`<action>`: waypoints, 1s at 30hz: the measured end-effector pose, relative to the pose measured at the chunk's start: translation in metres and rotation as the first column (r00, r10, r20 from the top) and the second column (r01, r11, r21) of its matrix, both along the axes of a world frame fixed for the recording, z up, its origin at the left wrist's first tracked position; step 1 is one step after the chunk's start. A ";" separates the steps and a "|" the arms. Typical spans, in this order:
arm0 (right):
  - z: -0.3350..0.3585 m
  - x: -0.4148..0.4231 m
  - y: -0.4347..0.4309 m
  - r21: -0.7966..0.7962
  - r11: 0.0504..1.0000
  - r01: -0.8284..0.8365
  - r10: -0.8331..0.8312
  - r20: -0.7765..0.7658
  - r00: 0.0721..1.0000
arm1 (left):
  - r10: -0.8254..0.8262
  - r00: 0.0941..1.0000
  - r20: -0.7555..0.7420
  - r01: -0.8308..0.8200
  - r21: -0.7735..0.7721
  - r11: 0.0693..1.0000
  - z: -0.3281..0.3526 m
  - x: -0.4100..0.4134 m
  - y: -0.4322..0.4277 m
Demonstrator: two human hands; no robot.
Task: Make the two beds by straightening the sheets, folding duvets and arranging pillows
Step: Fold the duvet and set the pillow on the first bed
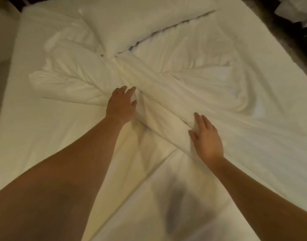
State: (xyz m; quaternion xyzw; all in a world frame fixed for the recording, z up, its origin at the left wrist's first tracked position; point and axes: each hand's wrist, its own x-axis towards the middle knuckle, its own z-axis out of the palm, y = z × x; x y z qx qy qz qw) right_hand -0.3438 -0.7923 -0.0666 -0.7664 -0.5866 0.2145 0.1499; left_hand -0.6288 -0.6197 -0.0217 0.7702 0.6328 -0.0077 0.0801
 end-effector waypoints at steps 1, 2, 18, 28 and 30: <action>-0.012 -0.003 0.007 -0.045 0.999 0.000 -0.001 -0.007 1.000 | -0.014 1.000 -0.009 0.014 0.023 1.000 -0.006 0.001 0.014; -0.029 -0.009 0.015 -0.099 0.995 -0.009 0.009 0.002 1.000 | -0.019 1.000 -0.005 0.019 0.042 0.999 -0.014 -0.001 0.032; -0.099 -0.014 0.050 -0.162 0.985 -0.067 0.101 0.208 0.973 | 0.042 0.985 -0.166 -0.009 0.197 0.980 -0.065 -0.014 0.150; -0.079 -0.009 0.050 -0.182 0.982 -0.049 0.068 0.100 0.993 | -0.037 0.972 -0.232 0.087 0.208 0.974 -0.018 -0.059 0.115; -0.061 -0.013 0.049 -0.179 0.984 -0.020 0.030 0.051 0.998 | -0.086 0.947 -0.309 0.139 0.155 0.978 -0.005 -0.079 0.099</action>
